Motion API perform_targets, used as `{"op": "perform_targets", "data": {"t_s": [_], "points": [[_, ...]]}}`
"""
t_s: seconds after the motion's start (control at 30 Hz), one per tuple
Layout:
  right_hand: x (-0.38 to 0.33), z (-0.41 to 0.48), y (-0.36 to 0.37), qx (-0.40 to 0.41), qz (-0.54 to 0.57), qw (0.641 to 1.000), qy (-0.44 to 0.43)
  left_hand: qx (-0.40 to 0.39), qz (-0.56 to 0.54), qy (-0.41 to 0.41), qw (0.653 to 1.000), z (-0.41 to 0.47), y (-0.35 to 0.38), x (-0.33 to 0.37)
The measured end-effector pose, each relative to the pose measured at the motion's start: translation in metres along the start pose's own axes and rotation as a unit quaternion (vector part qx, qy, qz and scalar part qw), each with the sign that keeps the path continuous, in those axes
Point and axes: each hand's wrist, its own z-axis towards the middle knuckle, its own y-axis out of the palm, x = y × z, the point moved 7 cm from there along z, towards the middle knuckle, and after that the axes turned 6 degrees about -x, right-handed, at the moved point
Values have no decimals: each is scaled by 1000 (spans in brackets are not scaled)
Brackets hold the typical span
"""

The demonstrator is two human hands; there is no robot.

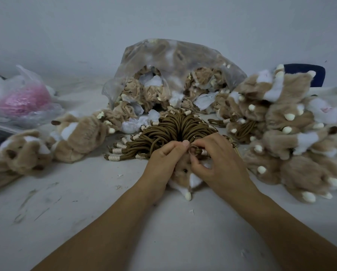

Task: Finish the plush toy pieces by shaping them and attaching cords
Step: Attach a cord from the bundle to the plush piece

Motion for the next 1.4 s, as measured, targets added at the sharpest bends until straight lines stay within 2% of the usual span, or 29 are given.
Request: {"op": "perform_targets", "data": {"t_s": [0.47,0.8,1.17,1.27,1.4], "points": [[-2,-1,3,9,-32,999,0,-16,70,30,997,1,-1,3],[11,3,4,-13,26,1000,13,12,82,50,995,0,-4,8],[1,4,2,-43,32,998,-24,-11,92,38,995,-2,-3,5],[6,2,5,-38,72,997,2,-4,117,64,991,-3,-2,9],[21,-2,8,-24,115,992,51,14,216,148,965,-6,3,23]]}}
